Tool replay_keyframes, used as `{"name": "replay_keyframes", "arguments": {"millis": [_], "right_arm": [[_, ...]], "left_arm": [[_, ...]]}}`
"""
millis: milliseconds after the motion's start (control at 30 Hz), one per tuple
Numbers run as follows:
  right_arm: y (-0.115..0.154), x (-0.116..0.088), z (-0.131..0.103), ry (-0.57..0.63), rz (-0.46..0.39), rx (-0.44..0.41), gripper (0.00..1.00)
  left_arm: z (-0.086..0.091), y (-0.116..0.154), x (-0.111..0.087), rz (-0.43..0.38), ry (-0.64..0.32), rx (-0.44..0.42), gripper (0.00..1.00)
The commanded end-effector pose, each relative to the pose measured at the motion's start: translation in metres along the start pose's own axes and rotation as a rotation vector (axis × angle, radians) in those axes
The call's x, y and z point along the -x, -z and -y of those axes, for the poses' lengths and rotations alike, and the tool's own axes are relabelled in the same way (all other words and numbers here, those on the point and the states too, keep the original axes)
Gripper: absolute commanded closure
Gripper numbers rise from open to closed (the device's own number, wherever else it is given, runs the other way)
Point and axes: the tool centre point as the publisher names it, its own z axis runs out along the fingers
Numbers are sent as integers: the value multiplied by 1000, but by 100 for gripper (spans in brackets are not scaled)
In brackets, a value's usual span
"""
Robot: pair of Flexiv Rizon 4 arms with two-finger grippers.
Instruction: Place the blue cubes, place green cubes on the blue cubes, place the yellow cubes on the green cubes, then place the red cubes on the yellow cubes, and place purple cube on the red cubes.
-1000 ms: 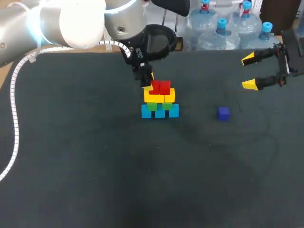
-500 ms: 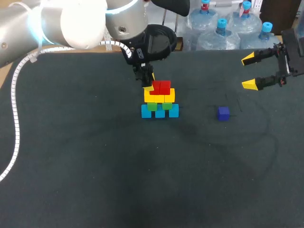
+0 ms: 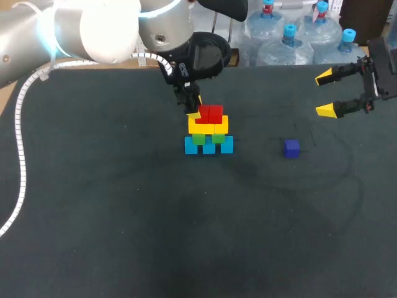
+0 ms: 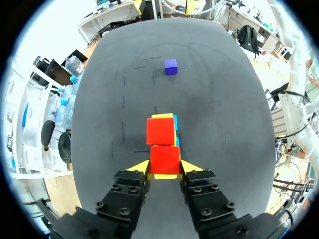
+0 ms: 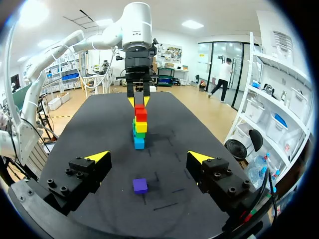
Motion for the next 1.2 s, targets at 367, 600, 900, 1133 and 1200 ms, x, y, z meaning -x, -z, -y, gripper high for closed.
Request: {"name": "replay_keyframes", "arguments": {"millis": [367,600,900,1133,1200], "right_arm": [[0,0,0,1,1,0,0],[0,0,0,1,1,0,0],[0,0,0,1,1,0,0],[0,0,0,1,1,0,0],[0,0,0,1,1,0,0]], "left_arm": [[-2,-1,0,-5,-1,-5,57],[-2,-1,0,-7,0,-5,53],[-4,23,2,28,-12,41,0],[2,46,-4,84,-22,91,0],[4,50,-11,85,-20,109,0]]}}
